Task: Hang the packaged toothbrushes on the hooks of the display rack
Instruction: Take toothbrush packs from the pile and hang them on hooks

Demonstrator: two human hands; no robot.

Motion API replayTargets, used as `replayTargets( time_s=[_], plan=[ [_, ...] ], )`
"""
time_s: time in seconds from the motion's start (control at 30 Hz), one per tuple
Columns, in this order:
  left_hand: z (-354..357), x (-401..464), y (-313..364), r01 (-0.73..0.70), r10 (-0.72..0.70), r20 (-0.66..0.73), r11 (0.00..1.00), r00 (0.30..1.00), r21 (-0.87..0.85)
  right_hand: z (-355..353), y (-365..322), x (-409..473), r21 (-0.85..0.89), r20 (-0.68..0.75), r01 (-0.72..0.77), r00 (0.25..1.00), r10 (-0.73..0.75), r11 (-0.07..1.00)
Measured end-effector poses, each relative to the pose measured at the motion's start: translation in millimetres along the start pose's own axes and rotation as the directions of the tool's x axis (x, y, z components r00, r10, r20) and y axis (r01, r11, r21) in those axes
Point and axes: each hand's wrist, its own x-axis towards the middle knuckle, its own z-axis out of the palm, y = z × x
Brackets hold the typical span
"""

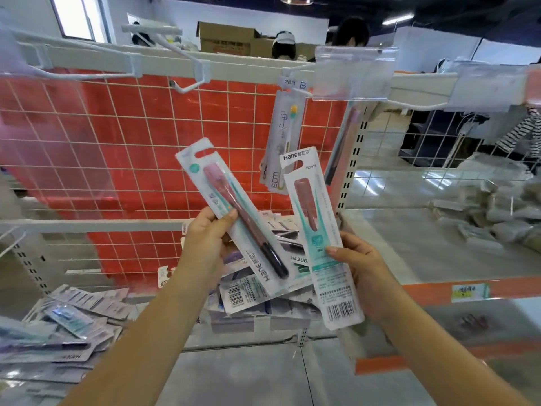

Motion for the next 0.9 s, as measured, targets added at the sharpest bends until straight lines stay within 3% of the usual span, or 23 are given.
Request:
replayTargets(
  time_s=[0.2, 0.3, 0.57, 0.9],
  plan=[
    [12.8, -10.1, -8.6, -0.002, -0.008, 0.150, 0.998, 0.989, 0.070, 5.1, -3.6, -1.2, -0.016, -0.043, -0.001, 0.999, 0.000, 1.000],
    [18.5, -12.8, -12.6, 0.019, -0.030, 0.155, 0.997, 0.987, 0.070, 3.0, -5.5, -4.2, 0.007, -0.044, 0.014, 0.999, -0.014, 1.000],
    [33.7, -15.0, -24.7, 0.047, -0.072, 0.169, 0.988, 0.983, 0.146, -8.9, 3.0, -8.9, 0.271, -0.039, 0.098, 0.995, -0.090, 0.958],
    [56.6, -10.8, -37.1, 0.057, -0.085, 0.174, 0.986, 0.981, 0.159, -38.2, -3.2, -7.1, 0.061, -0.006, 0.066, 0.998, -0.065, 0.996]
  ],
)
